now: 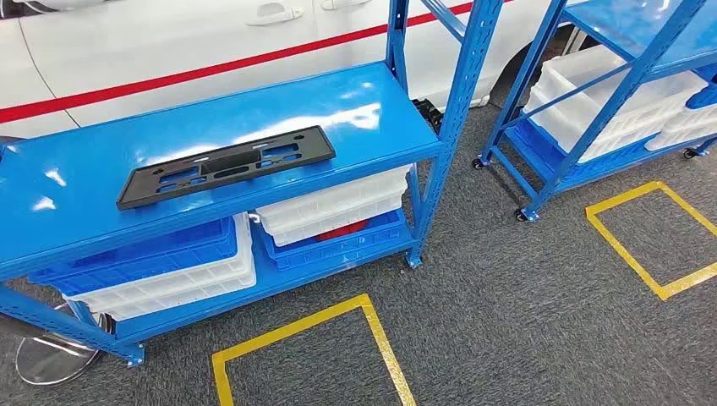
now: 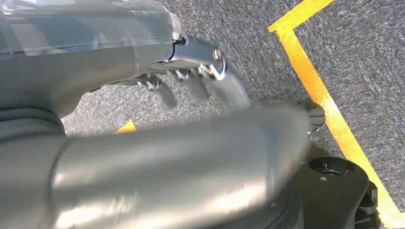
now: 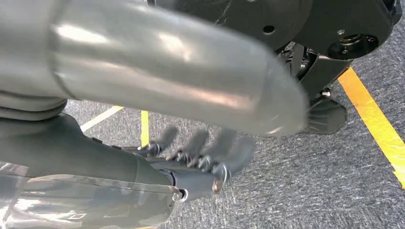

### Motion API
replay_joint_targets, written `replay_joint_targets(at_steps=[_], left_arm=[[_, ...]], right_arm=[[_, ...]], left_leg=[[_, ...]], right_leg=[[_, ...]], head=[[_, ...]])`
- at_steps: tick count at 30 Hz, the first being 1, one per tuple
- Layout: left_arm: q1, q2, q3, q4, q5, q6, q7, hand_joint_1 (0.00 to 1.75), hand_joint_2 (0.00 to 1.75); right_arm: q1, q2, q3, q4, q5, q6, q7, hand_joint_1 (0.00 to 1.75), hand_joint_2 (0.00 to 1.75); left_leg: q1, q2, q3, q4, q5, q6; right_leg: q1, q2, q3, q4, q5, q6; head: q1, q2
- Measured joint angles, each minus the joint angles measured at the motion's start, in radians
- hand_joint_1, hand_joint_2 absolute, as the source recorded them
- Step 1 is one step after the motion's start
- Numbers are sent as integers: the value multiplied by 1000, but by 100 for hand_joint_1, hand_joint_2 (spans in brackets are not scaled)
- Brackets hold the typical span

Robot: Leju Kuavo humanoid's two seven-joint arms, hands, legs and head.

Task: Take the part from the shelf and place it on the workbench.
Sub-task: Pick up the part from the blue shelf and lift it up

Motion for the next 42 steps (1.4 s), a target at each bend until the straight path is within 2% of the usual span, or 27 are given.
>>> replay_joint_targets(at_steps=[6,10,12,14,16,18,25,33,37,42], left_arm=[[0,0,0,0,0,0,0,0,175],[0,0,0,0,0,0,0,0,175],[-2,0,9,1,-9,0,-1,0,175],[-9,0,37,5,-32,0,-3,0,87],[-18,-2,75,10,-65,0,-7,0,0],[-27,-5,113,16,-99,1,-12,0,0],[-60,-21,267,42,-225,10,-34,0,0],[-97,-45,442,75,-366,15,-63,0,0],[-111,-52,509,83,-433,17,-76,0,0],[-128,-63,590,93,-504,18,-91,0,0]], right_arm=[[0,0,0,0,0,0,0,0,0],[0,0,0,0,0,0,0,0,175],[-3,0,-6,0,9,-1,1,0,175],[-10,1,-24,1,31,-3,2,0,175],[-18,3,-48,2,63,-8,7,0,87],[-28,6,-73,4,95,-15,12,0,0],[-65,23,-193,22,198,-30,-3,0,0],[-134,43,-341,36,274,-18,-108,0,0],[-170,55,-360,9,271,21,-181,0,175],[-202,75,-346,-82,223,83,-260,0,175]], left_leg=[[0,0,0,0,0,0],[0,0,0,0,0,0],[0,0,0,0,0,0],[0,0,0,0,0,0],[0,0,0,0,0,0],[0,0,0,0,0,0],[0,0,0,0,0,0],[0,0,0,0,0,0],[0,0,0,0,0,0],[0,0,0,0,0,0]], right_leg=[[0,0,0,0,0,0],[0,0,0,0,0,0],[0,0,0,0,0,0],[0,0,0,0,0,0],[0,0,0,0,0,0],[0,0,0,0,0,0],[0,0,0,0,0,0],[0,0,0,0,0,0],[0,0,0,0,0,0],[0,0,0,0,0,0]], head=[[0,0],[0,0],[0,0],[0,0],[0,0],[0,0],[0,0],[0,0],[0,0],[0,0]])
